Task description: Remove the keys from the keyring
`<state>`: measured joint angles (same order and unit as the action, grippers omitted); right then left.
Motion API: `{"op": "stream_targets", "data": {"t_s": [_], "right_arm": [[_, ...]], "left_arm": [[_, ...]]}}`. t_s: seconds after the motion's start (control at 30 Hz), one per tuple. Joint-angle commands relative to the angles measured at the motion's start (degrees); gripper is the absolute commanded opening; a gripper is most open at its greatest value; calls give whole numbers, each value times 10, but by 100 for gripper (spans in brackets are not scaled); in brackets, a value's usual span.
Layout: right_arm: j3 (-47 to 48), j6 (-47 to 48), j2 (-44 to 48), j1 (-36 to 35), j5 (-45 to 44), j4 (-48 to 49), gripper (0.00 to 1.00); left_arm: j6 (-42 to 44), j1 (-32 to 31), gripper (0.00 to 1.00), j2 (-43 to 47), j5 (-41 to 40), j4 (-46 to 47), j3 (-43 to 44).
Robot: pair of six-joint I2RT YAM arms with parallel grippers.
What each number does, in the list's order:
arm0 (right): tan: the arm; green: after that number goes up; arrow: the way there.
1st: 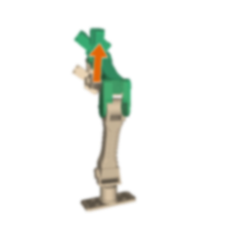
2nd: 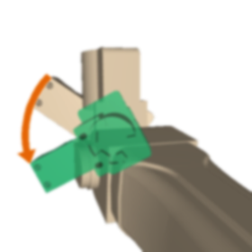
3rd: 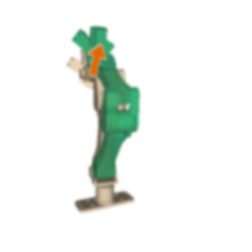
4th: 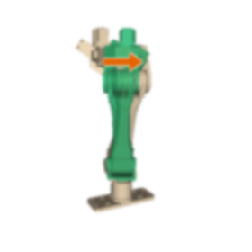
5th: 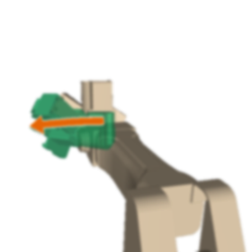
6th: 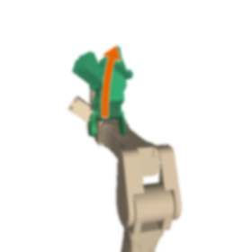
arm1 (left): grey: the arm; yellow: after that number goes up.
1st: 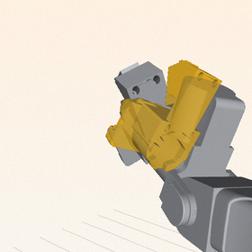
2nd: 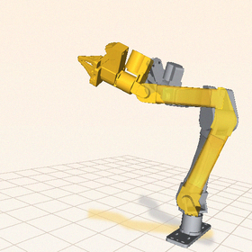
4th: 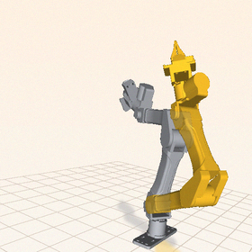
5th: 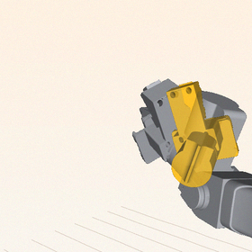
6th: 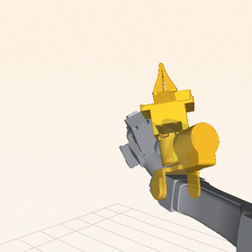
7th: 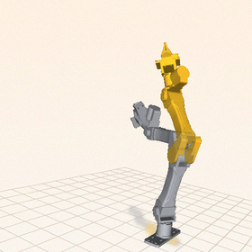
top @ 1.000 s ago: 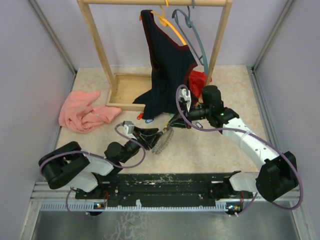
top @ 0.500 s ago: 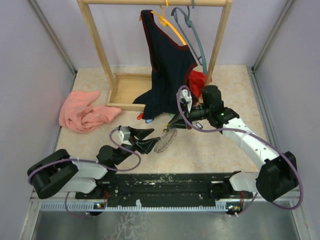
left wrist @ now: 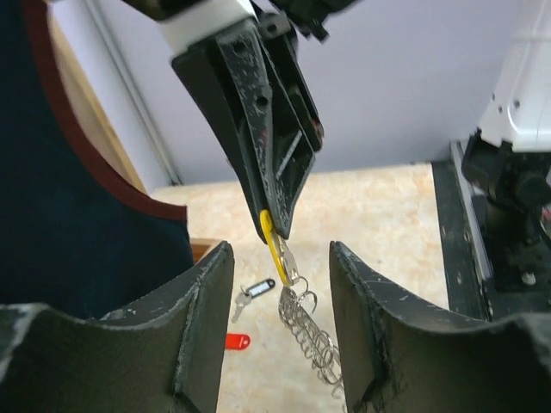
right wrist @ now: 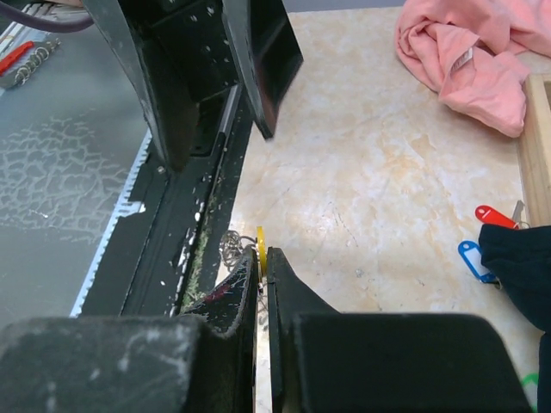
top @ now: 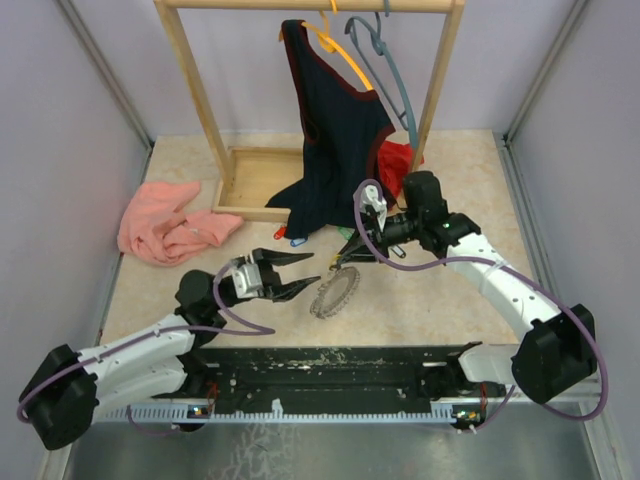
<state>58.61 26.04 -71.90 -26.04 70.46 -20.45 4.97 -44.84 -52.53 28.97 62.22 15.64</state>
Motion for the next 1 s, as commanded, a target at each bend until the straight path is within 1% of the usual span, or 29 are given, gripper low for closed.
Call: {"op": "stream_targets", "data": {"t_s": [0.0, 0.13, 0.23, 0.4, 0.67, 0.97], "right_arm": [[35, 30, 2, 6, 32, -3, 0], [39, 38, 2, 5, 34, -13, 0], [40, 44, 2, 6, 35, -18, 0], [41, 47, 1, 6, 37, -22, 0], [41, 48, 1, 6, 40, -24, 0], [41, 48, -1, 6, 43, -24, 0]], "left_arm": [[81, 5, 53, -21, 78, -188, 61], [87, 9, 50, -42, 84, -210, 84], [91, 14, 51, -47, 91, -215, 88], [88, 18, 48, -73, 124, -230, 106], [84, 22, 47, -105, 144, -234, 125], [78, 24, 42, -132, 159, -233, 135]]}}
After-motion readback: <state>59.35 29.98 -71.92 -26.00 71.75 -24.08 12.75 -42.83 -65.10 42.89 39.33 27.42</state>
